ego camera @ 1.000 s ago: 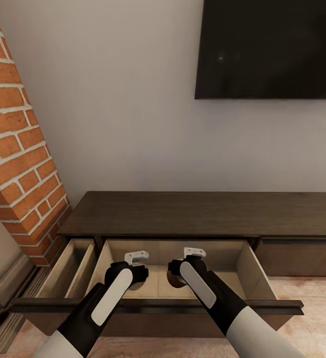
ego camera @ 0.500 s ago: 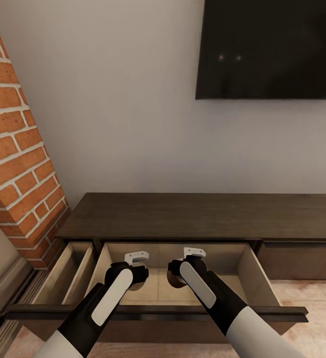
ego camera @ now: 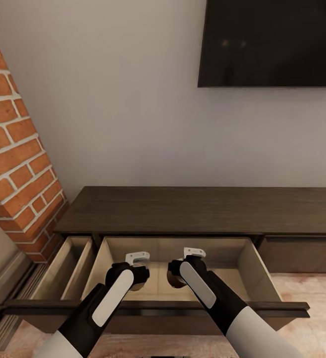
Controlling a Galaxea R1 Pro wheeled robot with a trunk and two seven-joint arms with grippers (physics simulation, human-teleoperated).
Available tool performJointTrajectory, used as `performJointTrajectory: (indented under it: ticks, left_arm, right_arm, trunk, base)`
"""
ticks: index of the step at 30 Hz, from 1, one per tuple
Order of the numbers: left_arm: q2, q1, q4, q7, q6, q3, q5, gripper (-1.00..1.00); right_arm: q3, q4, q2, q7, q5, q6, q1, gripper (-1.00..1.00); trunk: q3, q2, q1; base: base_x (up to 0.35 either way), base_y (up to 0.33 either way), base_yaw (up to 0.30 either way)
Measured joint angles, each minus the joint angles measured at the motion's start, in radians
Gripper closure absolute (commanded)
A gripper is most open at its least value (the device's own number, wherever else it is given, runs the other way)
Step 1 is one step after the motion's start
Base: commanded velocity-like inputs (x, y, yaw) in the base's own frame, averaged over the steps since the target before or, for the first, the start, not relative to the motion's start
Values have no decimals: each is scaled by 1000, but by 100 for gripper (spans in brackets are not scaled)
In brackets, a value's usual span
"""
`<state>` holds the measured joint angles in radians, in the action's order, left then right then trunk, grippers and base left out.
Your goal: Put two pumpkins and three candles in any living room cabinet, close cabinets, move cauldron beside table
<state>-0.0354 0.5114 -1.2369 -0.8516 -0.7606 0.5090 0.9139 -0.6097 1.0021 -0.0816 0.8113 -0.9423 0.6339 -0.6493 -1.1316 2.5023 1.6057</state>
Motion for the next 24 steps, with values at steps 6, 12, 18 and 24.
performJointTrajectory:
  ticks: [6,12,18,24]
  left_arm:
    - [0,0,-1,0,0,5,-1,100]
    - [0,0,-2,0,1,4,-1,100]
    - [1,0,-1,0,0,4,-1,100]
    - [0,0,1,0,0,4,-2,100]
  right_arm:
    - [0,0,0,0,0,0,0,100]
    - [0,0,0,0,1,-1,0,100]
    - [0,0,0,0,1,-1,0,100]
    - [0,0,-1,0,1,-2,0,100]
  trunk:
    - [-23,1,3]
    - [-27,2,3]
    - [-27,2,3]
    - [-27,2,3]
  base:
    - [0,0,0]
    - [0,0,0]
    - [0,0,0]
    - [0,0,0]
